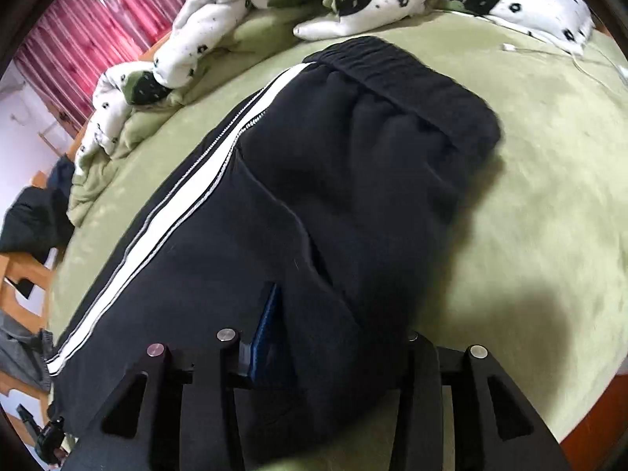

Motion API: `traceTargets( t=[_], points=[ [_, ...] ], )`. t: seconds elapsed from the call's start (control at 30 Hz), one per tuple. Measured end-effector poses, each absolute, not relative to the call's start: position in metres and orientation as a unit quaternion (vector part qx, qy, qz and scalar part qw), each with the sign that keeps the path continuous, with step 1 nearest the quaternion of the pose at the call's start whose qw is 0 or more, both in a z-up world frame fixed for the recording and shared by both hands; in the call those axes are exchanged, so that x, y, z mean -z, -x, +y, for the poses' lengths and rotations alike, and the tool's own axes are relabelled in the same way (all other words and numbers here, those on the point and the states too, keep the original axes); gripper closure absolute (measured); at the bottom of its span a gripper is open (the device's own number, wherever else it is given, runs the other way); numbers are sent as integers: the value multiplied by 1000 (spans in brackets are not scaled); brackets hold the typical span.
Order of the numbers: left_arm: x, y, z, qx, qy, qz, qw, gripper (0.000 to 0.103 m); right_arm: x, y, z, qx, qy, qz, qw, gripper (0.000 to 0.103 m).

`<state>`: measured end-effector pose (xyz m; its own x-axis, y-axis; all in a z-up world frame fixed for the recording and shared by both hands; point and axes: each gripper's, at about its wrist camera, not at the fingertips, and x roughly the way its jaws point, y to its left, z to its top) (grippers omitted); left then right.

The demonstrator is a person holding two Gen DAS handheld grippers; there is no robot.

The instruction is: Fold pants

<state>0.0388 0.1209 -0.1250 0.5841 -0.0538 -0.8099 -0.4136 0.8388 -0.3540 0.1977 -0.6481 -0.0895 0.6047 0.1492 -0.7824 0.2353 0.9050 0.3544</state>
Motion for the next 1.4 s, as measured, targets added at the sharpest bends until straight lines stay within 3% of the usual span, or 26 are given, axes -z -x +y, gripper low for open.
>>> traceTargets(
  t=[0.03, 0.17, 0.37, 0.43, 0.53, 0.63, 0.73, 0.83, 0.87, 0.97, 1.27, 1.4],
  points=[
    [122, -33, 122, -113, 261, 444, 850, 47, 85, -191, -651, 27, -216, 437, 872, 56],
    [108, -6, 127, -129, 264, 421, 858, 43, 63, -173, -677, 54, -236, 384, 891, 35],
    [90, -1, 122, -131, 274, 385, 871, 42, 79, -220, -710, 76, -317, 380, 866, 29],
    [84, -6, 118, -131, 261, 380, 878, 42, 93, -244, -718, 85, -347, 385, 851, 29],
    [73, -17, 107, -130, 228, 374, 890, 42, 82, -265, -715, 106, -323, 377, 862, 54],
    [62, -25, 100, -127, 207, 370, 897, 42, 36, -266, -705, 64, -243, 323, 913, 61],
    [56, -30, 96, -114, 199, 365, 902, 42, 25, -265, -713, 52, -246, 312, 916, 59],
    [57, -37, 94, -102, 202, 365, 903, 42, 59, -272, -722, 104, -219, 395, 886, 42],
    [57, -39, 95, -99, 203, 368, 902, 42, 71, -270, -727, 108, -224, 426, 870, 42],
    [56, -44, 100, -103, 198, 372, 901, 42, 69, -235, -733, 108, -247, 407, 873, 40],
    [54, -100, 147, -109, 182, 379, 901, 42, -13, -204, -642, 110, -82, 382, 914, 40],
    [69, -142, 180, -132, 193, 395, 888, 42, -14, -229, -573, 53, -18, 392, 918, 39]
  ],
)
